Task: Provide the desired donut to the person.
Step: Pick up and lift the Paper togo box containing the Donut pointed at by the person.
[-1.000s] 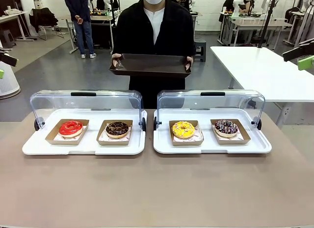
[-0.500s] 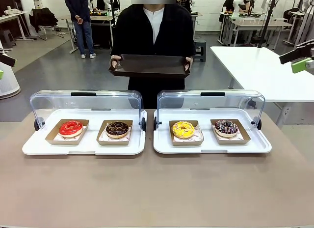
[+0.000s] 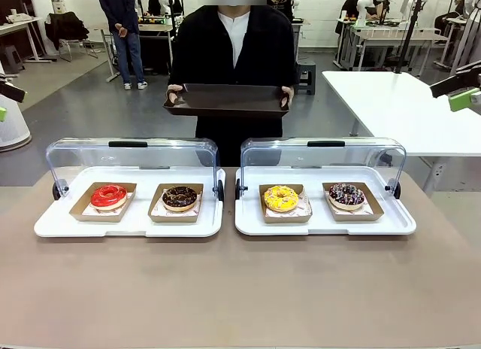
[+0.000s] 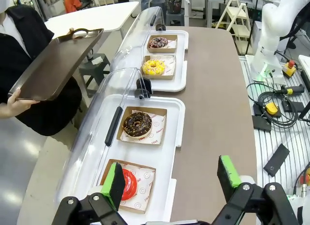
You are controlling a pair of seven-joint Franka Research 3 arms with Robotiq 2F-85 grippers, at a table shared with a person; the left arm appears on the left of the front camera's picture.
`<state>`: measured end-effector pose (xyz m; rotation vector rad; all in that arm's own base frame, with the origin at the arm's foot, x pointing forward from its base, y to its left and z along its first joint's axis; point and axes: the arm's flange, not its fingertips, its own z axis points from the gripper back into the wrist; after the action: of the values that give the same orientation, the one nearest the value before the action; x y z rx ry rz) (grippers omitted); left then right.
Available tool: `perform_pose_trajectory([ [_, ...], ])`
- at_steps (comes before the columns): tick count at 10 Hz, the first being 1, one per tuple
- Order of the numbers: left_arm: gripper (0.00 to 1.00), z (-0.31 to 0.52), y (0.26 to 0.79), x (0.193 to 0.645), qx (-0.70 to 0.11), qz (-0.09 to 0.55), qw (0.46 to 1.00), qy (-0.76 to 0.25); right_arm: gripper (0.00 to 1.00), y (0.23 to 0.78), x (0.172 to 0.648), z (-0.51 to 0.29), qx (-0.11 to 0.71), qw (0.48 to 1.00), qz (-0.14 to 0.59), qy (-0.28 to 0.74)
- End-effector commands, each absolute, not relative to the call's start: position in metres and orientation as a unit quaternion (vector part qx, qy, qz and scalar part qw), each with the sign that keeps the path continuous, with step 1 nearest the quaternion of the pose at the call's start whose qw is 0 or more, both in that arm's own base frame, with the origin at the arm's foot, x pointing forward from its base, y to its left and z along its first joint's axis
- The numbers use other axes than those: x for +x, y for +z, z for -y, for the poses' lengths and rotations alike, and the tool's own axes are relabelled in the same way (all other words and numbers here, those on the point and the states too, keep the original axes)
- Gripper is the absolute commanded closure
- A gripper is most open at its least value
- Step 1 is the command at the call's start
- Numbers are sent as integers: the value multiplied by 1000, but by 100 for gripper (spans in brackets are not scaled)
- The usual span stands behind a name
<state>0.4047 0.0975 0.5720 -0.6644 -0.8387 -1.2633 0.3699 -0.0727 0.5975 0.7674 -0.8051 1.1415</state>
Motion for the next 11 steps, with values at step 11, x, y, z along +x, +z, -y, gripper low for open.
perform_pose_trajectory([
  [11,0,-98,573,405,-298,376,673,-563,0,598,370,72,345,697,362,514],
])
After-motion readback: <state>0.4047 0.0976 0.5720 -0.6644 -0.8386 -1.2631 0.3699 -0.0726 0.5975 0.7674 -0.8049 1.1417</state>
